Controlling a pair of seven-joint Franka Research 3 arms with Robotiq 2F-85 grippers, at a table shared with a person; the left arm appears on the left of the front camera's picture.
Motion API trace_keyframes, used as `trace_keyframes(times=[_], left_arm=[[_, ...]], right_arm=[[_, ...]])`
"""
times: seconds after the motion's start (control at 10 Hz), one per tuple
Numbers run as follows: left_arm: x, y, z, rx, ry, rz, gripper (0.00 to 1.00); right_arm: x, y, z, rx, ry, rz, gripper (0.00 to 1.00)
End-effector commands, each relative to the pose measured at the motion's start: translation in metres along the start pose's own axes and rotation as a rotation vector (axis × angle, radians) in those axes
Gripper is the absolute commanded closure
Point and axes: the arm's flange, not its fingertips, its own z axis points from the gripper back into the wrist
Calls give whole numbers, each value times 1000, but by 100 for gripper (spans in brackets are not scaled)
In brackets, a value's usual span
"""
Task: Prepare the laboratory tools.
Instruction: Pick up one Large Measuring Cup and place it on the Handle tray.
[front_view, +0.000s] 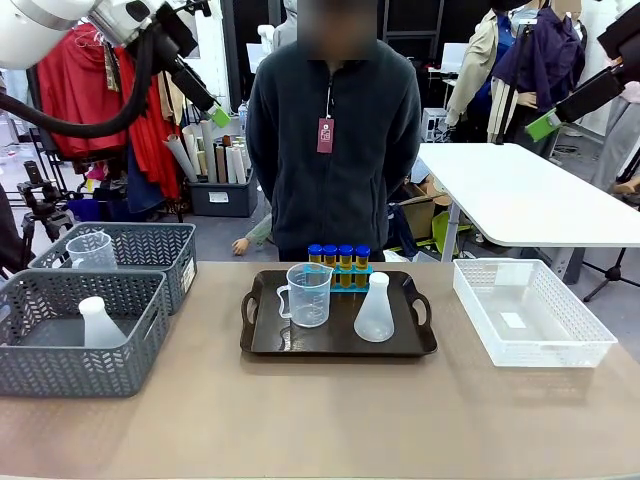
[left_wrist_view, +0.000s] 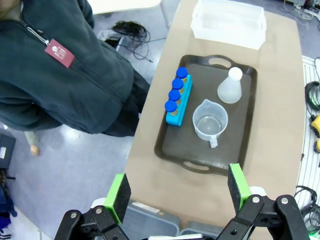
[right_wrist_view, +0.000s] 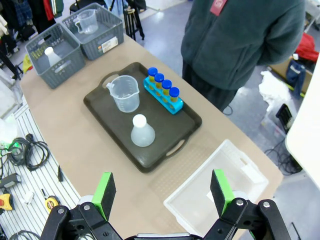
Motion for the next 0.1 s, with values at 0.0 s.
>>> trace_keyframes(times=[0.0], left_arm=[[0, -1, 2, -6, -5, 2, 0]], right_arm=[[0, 0, 1, 14, -11, 5, 0]])
